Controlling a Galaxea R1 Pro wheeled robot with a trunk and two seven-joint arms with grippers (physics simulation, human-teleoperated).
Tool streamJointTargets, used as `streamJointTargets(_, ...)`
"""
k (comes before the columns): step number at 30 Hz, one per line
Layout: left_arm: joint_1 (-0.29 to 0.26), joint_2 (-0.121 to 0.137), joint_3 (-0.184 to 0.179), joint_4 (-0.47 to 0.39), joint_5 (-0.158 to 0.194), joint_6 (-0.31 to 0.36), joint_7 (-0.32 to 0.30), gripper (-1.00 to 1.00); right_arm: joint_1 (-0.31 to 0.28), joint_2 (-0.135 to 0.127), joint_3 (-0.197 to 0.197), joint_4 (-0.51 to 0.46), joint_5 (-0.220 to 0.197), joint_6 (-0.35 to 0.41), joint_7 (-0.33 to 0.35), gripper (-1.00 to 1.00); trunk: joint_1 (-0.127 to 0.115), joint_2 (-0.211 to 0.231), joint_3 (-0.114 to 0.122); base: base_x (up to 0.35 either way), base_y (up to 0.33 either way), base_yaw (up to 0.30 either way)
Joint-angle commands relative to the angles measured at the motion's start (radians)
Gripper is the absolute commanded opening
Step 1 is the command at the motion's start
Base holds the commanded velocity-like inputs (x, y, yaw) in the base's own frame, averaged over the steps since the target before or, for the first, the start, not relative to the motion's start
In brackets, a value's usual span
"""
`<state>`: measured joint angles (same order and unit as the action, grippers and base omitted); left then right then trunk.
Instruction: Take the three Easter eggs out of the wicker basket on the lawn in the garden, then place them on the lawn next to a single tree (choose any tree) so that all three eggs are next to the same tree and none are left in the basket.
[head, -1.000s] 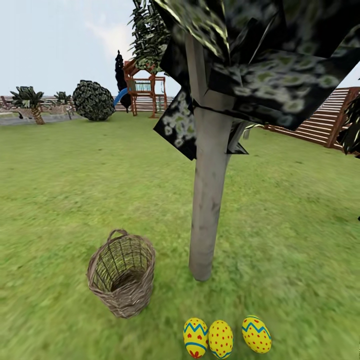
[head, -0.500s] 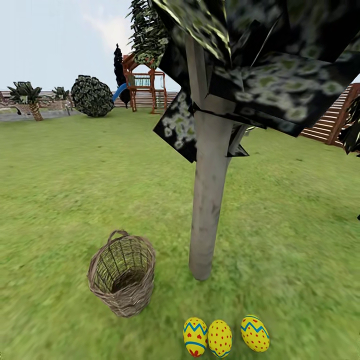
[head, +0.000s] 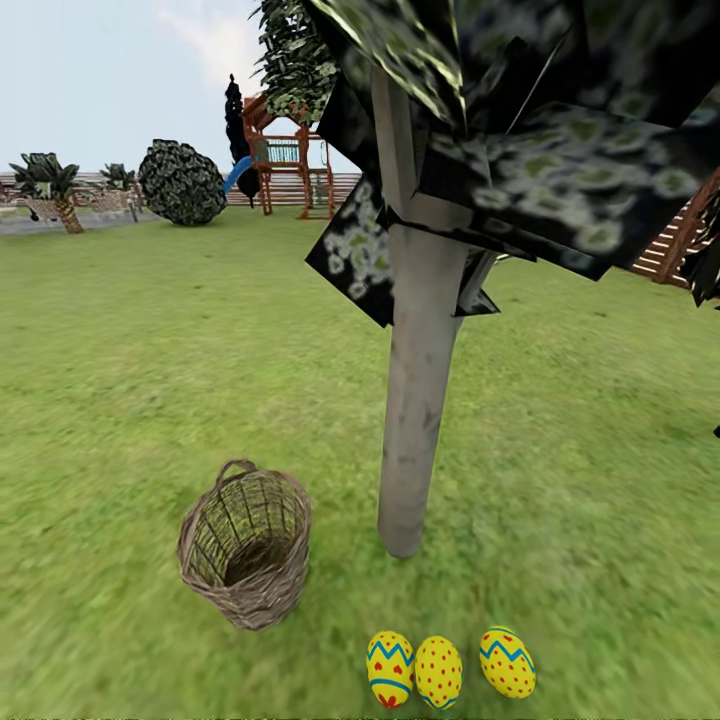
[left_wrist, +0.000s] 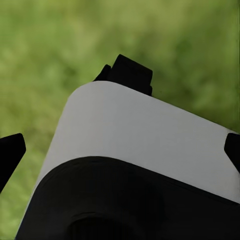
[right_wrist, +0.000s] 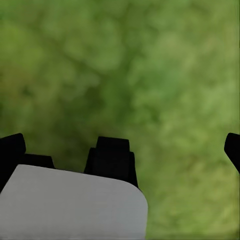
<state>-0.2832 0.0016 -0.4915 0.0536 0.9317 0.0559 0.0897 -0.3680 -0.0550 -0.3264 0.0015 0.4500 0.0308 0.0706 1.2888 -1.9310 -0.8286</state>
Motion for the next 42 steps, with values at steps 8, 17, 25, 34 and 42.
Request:
streamJointTargets(8, -0.001, 0.004, -0.006, 0.000, 0.010, 0.005, -0.001, 1.00, 0.000, -0.001, -0.008, 0.000, 0.008, 0.002, 0.003, 1.00, 0.000, 0.000, -0.014, 0.000, 0.000, 0.000)
streamJointTargets(17, -0.001, 0.009, -0.006, 0.000, 0.012, 0.005, -0.001, 1.00, 0.000, -0.002, -0.008, 0.000, 0.011, 0.001, 0.003, 1.00, 0.000, 0.000, -0.029, 0.000, 0.000, 0.000)
streamJointTargets(25, -0.001, 0.009, -0.006, 0.000, 0.011, 0.007, -0.001, 1.00, 0.008, 0.002, -0.008, 0.000, 0.014, 0.001, 0.004, 1.00, 0.000, 0.000, -0.042, 0.000, 0.000, 0.000)
streamJointTargets(34, 0.012, 0.008, -0.006, 0.000, 0.010, 0.006, -0.001, 1.00, 0.014, 0.004, -0.008, 0.000, 0.013, 0.001, 0.005, 1.00, -0.027, 0.049, -0.025, 0.000, 0.000, 0.000)
streamJointTargets(42, 0.013, 0.009, -0.006, 0.000, 0.011, 0.005, -0.001, 1.00, 0.014, 0.004, -0.008, 0.000, 0.013, 0.001, 0.005, 1.00, -0.038, 0.070, -0.016, 0.000, 0.000, 0.000)
